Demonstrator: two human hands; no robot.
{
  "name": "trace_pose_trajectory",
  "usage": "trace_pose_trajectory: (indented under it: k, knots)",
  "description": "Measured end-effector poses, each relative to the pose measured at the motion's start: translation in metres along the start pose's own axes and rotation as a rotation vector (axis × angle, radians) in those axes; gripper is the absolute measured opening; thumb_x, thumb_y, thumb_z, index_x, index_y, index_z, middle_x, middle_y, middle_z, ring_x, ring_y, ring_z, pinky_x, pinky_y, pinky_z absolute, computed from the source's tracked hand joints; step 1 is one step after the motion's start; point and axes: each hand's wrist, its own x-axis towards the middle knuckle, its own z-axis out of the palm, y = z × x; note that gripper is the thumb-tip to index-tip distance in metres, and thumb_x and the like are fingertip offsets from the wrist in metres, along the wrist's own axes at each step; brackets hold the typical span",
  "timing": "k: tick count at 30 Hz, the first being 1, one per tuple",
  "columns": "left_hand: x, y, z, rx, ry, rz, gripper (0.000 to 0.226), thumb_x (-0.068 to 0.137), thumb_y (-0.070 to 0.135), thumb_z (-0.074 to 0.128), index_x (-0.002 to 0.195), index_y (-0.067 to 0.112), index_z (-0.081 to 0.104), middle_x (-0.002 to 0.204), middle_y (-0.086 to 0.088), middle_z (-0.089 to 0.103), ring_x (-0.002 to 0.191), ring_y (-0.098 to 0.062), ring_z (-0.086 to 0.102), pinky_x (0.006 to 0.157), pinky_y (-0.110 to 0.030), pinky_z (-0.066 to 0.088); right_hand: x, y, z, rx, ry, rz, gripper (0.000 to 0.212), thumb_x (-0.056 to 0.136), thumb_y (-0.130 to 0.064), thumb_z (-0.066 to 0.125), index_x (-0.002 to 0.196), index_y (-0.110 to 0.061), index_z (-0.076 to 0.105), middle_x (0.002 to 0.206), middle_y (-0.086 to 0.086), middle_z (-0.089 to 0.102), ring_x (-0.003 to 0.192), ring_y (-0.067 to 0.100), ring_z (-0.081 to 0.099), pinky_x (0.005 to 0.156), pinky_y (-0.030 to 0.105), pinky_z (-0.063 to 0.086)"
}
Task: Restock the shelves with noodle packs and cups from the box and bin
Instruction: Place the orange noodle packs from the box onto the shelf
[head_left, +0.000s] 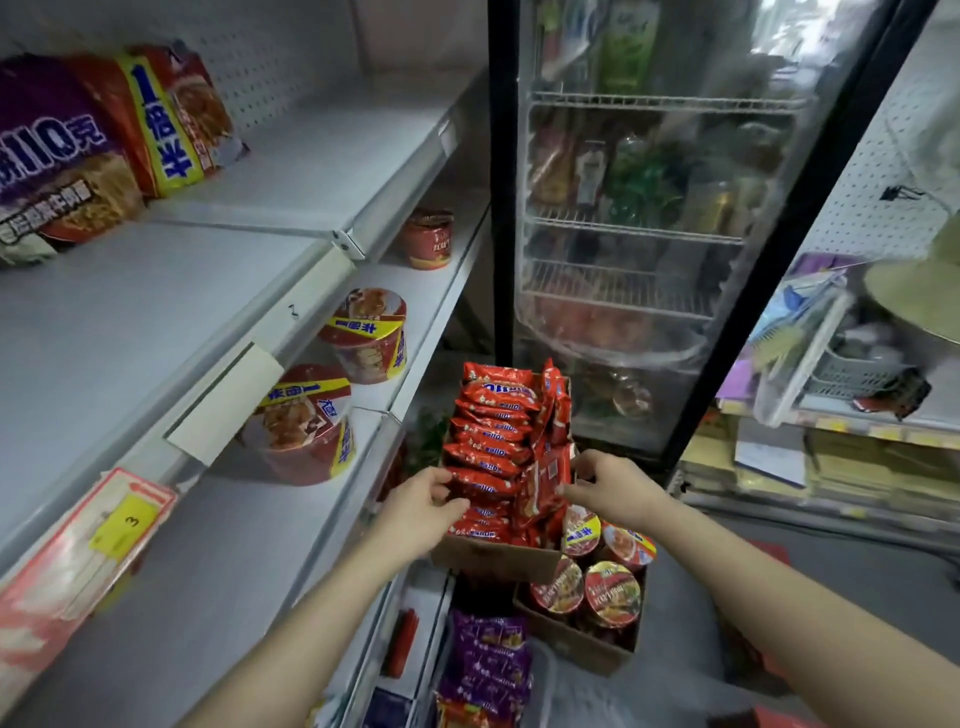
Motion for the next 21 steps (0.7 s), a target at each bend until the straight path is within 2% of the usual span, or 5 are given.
trace_pose_trajectory:
  k: [4,9,13,16,21]
  knots:
    - [0.037,-0.011,0.030,-0.037,-0.027,-0.042,0.051,0.089,0.030,0.070,0.135,0.014,0.053,0.119,-0.001,0.064,0.103,-0.013,0.060,0.089,-0.027,0.048,0.023,0.018,0.013,0.019,-0.039,0.060,0.033,0.094,-0.037,0.061,0.119,-0.017,0.056,0.120,0.004,0.063,0.099,0.019,0.059,0.076,0.024,0.041]
    - [0.074,-0.008,0.087,-0.016,-0.146,-0.112,0.053,0.090,0.031,0.070,0.136,0.015,0.052,0.125,-0.004,0.064,0.108,-0.017,0.061,0.093,-0.029,0.048,0.054,0.054,0.020,0.033,-0.067,0.111,0.049,0.092,-0.036,0.061,0.137,-0.018,0.051,0.129,0.005,0.064,0.115,0.024,0.060,0.093,0.034,0.049]
    - [0.113,0.004,0.124,0.022,-0.146,-0.128,0.054,0.090,0.034,0.070,0.137,0.014,0.052,0.122,-0.002,0.064,0.106,-0.017,0.062,0.091,-0.029,0.048,0.088,0.087,0.024,0.033,-0.093,0.183,0.049,0.093,-0.031,0.060,0.135,-0.008,0.050,0.114,0.008,0.065,0.096,0.023,0.064,0.068,0.027,0.048]
    - [0.144,0.014,0.152,0.047,-0.155,-0.138,0.055,0.090,0.035,0.070,0.137,0.013,0.052,0.126,-0.002,0.064,0.112,-0.020,0.062,0.091,-0.028,0.047,0.112,0.110,0.027,0.014,-0.122,0.171,0.051,0.095,-0.031,0.058,0.139,-0.008,0.047,0.124,0.011,0.064,0.103,0.025,0.063,0.076,0.029,0.048]
    - [0.196,0.018,0.220,0.084,-0.216,-0.163,0.065,0.083,0.036,0.075,0.140,0.020,0.048,0.128,-0.001,0.065,0.112,-0.021,0.064,0.098,-0.038,0.051,0.144,0.164,0.034,0.043,-0.188,0.214,0.048,0.093,-0.035,0.058,0.136,-0.013,0.051,0.109,0.006,0.069,0.094,0.020,0.065,0.083,0.034,0.053]
